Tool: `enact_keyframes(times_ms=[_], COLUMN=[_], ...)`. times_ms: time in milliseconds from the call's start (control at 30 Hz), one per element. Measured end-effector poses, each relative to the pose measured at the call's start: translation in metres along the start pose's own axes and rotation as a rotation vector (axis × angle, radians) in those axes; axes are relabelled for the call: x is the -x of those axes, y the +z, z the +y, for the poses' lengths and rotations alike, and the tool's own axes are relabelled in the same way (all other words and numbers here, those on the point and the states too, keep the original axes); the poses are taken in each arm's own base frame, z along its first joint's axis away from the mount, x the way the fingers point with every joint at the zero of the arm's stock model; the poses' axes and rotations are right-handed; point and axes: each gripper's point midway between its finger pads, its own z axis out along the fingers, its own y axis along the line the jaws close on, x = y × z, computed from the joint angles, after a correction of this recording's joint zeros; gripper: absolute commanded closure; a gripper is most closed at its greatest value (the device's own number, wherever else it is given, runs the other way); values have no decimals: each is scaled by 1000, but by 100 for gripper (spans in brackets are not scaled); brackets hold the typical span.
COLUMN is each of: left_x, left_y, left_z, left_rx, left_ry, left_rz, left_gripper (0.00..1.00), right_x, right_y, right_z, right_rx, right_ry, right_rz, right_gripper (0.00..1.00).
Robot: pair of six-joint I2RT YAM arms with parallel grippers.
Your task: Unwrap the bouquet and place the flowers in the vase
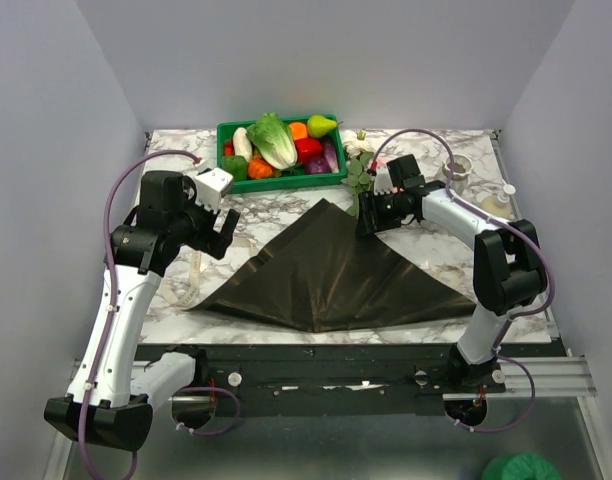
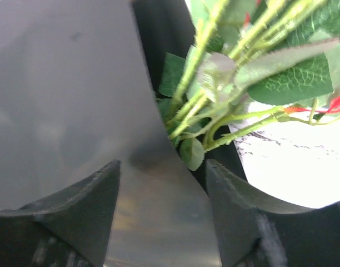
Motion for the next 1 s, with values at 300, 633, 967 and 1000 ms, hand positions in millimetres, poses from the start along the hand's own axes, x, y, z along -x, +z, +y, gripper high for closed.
enact_keyframes(times_ms=[300,633,967,1000], left_x=[1,2,2,2], left_y=[-2,-7,-7,-7], left_z=[0,0,0,0], left_rx=[3,11,12,12], left_ry=[9,16,16,17], left_rz=[-8,-22,-23,-24], left_gripper=[1,1,1,1], right_x=[3,1,14,13], right_y=[-9,-19,-73,-76], right_z=[17,34,77,80], right_rx=[86,178,326,337], right_ry=[-20,-14,-78,-81], right_rz=[-28,-22,-125,-129], right_gripper=[48,56,64,64])
